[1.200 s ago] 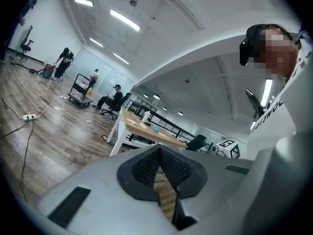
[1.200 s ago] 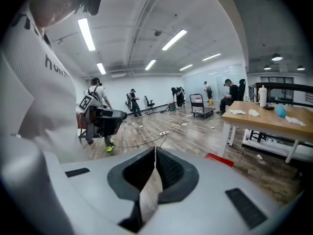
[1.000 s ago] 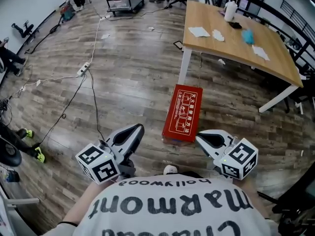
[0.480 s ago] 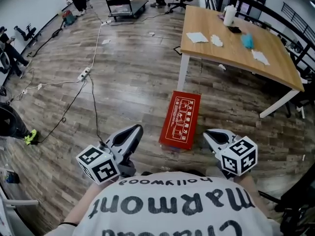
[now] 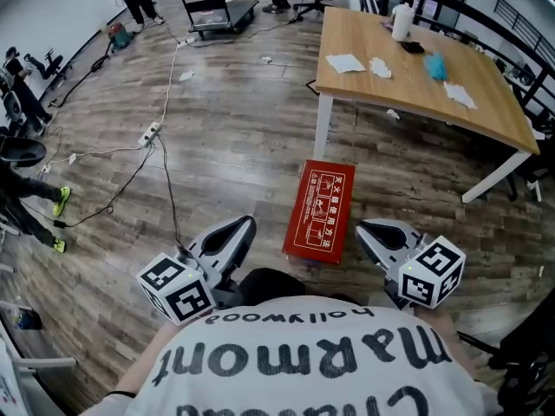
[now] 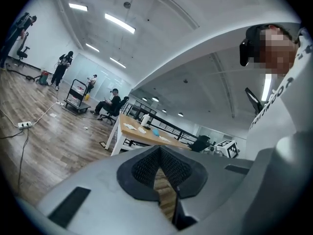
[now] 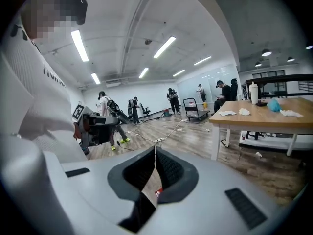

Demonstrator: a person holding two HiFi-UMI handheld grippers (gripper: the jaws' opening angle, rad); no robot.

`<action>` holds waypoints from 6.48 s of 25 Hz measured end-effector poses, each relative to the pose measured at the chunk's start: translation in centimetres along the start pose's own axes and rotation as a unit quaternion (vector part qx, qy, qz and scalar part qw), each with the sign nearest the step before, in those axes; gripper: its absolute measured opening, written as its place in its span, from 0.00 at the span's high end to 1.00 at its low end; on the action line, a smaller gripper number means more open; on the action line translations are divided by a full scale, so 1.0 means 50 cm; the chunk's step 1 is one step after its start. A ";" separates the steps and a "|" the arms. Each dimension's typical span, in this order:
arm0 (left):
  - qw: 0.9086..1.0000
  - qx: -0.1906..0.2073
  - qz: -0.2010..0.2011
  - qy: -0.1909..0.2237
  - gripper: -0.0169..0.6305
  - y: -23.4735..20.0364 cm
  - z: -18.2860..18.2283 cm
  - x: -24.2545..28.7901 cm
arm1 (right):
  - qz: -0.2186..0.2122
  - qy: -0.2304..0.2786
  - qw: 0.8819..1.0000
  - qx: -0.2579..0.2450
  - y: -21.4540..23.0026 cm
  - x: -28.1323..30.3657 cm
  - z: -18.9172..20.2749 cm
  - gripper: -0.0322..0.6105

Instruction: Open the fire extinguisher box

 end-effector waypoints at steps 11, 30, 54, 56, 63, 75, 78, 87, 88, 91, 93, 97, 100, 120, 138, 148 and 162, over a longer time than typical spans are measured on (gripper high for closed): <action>0.998 -0.025 0.029 -0.043 0.96 -0.103 -0.035 0.064 | 0.024 -0.030 0.999 0.014 0.024 0.064 0.020 0.93; 0.982 -0.042 0.021 -0.185 0.96 -0.350 -0.091 0.226 | 0.056 -0.092 0.981 0.160 0.074 0.270 0.087 0.93; 0.891 -0.181 0.001 -0.417 0.96 -0.673 0.298 0.398 | 0.125 -0.150 0.921 0.336 0.102 0.423 0.339 0.93; 0.880 -0.201 0.015 -0.429 0.96 -0.677 0.322 0.399 | 0.127 -0.143 0.917 0.349 0.095 0.421 0.350 0.93; 0.861 -0.282 0.045 -0.421 0.71 -0.707 0.382 0.474 | 0.127 -0.142 0.909 0.371 0.066 0.420 0.372 0.93; 0.809 -0.350 0.136 -0.452 0.55 -0.714 0.423 0.559 | 0.152 -0.142 0.900 0.382 0.055 0.384 0.387 0.93; 0.785 -0.401 0.135 -0.452 0.55 -0.695 0.433 0.574 | 0.162 -0.139 0.898 0.386 0.051 0.381 0.392 0.93; 0.746 -0.435 0.178 -0.471 0.55 -0.637 0.411 0.580 | 0.172 -0.126 0.903 0.373 0.045 0.372 0.353 0.93; 0.742 -0.439 0.195 -0.467 0.55 -0.629 0.398 0.578 | 0.176 -0.122 0.903 0.373 0.045 0.370 0.349 0.93; 0.754 -0.393 0.233 -0.472 0.55 -0.619 0.367 0.574 | 0.186 -0.110 0.903 0.372 0.045 0.365 0.337 0.93; 0.753 -0.381 0.250 -0.474 0.55 -0.606 0.348 0.569 | 0.190 -0.103 0.904 0.368 0.044 0.360 0.326 0.93; 0.739 -0.399 0.282 -0.465 0.56 -0.568 0.316 0.562 | 0.202 -0.093 0.908 0.356 0.042 0.341 0.306 0.93; 0.747 -0.369 0.293 -0.470 0.69 -0.543 0.306 0.565 | 0.215 -0.088 0.908 0.350 0.042 0.322 0.293 0.93; 0.736 -0.412 0.240 -0.480 0.83 -0.345 0.281 0.625 | 0.412 -0.011 0.854 0.318 0.054 0.212 0.147 0.93; 0.791 -0.426 0.130 -0.419 0.86 -0.261 0.306 0.647 | 0.300 0.027 0.892 0.337 0.183 -0.003 0.273 0.93; 0.826 -0.408 0.090 -0.379 0.89 -0.215 0.327 0.671 | 0.279 0.048 0.885 0.371 0.220 -0.086 0.341 0.93; 0.858 -0.337 0.074 -0.380 0.91 -0.136 0.401 0.741 | 0.304 0.045 0.872 0.381 0.227 -0.175 0.399 0.93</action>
Point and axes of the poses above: the fingertips, and each gripper's own axes: x forward along the fingers, y to its right, z out of its underside, the point moved 4 cm from there along -x, backward along the fingers, and after that the axes turned 13 degrees about -x, right-handed, at the moved point
